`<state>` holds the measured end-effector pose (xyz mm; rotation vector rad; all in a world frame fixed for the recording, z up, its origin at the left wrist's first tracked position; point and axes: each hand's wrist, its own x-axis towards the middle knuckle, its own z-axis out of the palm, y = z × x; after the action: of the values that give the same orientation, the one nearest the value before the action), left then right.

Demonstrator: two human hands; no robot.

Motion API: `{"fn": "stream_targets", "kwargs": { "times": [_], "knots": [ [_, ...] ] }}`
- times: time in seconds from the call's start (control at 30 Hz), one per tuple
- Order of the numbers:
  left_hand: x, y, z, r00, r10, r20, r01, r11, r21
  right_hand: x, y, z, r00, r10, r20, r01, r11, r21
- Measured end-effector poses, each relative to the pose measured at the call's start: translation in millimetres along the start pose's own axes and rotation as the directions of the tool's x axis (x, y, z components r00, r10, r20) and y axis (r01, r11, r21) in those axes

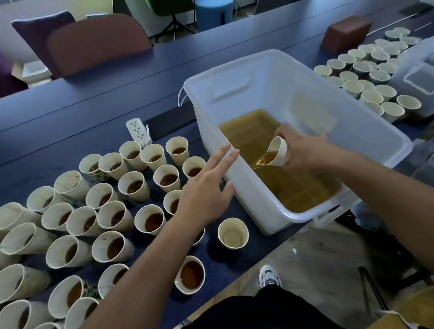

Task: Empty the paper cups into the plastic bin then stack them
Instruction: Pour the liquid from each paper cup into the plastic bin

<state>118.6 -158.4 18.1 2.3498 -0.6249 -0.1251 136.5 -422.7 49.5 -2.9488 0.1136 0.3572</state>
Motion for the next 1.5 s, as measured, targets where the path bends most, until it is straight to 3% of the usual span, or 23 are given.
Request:
{"fn": "stream_targets", "kwargs": {
  "times": [0.23, 0.5, 0.67, 0.83, 0.93, 1.03, 1.13, 1.2, 1.33, 1.5],
  "knots": [
    [0.7, -0.8, -0.2, 1.000, -0.003, 0.008, 0.003, 1.000, -0.002, -1.2, -5.1, -11.3, 0.997, -0.070, -0.041, 0.064, 0.988, -0.139],
    [0.0, 0.3, -1.0, 1.000, -0.004, 0.014, 0.004, 1.000, 0.007, 0.7, -12.0, -25.1, 0.973, -0.177, -0.150, 0.117, 0.933, -0.341],
    [-0.4, 0.5, -0.3, 1.000, -0.011, 0.018, 0.010, 1.000, 0.006, -2.7, -18.4, -32.4, 0.943, -0.217, -0.253, 0.108, 0.918, -0.382],
    [-0.5, 1.8, 0.1, 1.000, -0.021, 0.022, 0.021, 1.000, 0.007, -5.2, -17.0, -25.3, 0.981, -0.143, -0.132, 0.082, 0.918, -0.387],
    [-1.7, 1.6, 0.0, 0.999, 0.010, 0.037, -0.009, 1.000, -0.018, -9.9, -17.8, -24.0, 0.983, -0.069, -0.169, 0.026, 0.969, -0.246],
    [-10.2, -5.6, -3.6, 0.998, 0.027, -0.058, -0.031, 0.997, -0.070, -20.1, -28.8, -25.5, 0.956, 0.050, -0.288, -0.032, 0.997, 0.066],
    [-17.1, -23.1, -19.1, 0.975, -0.072, -0.209, 0.050, 0.993, -0.108, -41.5, -47.5, -29.4, 0.903, 0.153, -0.402, 0.075, 0.864, 0.498],
    [-19.7, -37.5, -32.8, 0.965, -0.152, -0.214, 0.142, 0.988, -0.064, -59.5, -66.5, -33.0, 0.899, 0.167, -0.406, 0.153, 0.748, 0.646],
    [-30.0, -56.3, -50.6, 0.946, -0.277, -0.169, 0.280, 0.960, -0.004, -86.9, -109.8, -32.0, 0.941, 0.045, -0.335, 0.271, 0.488, 0.829],
    [-42.4, -71.4, -48.8, 0.871, -0.490, -0.032, 0.491, 0.867, 0.087, -91.9, -142.2, 5.7, 0.967, -0.095, -0.235, 0.252, 0.481, 0.840]
  ]
}}
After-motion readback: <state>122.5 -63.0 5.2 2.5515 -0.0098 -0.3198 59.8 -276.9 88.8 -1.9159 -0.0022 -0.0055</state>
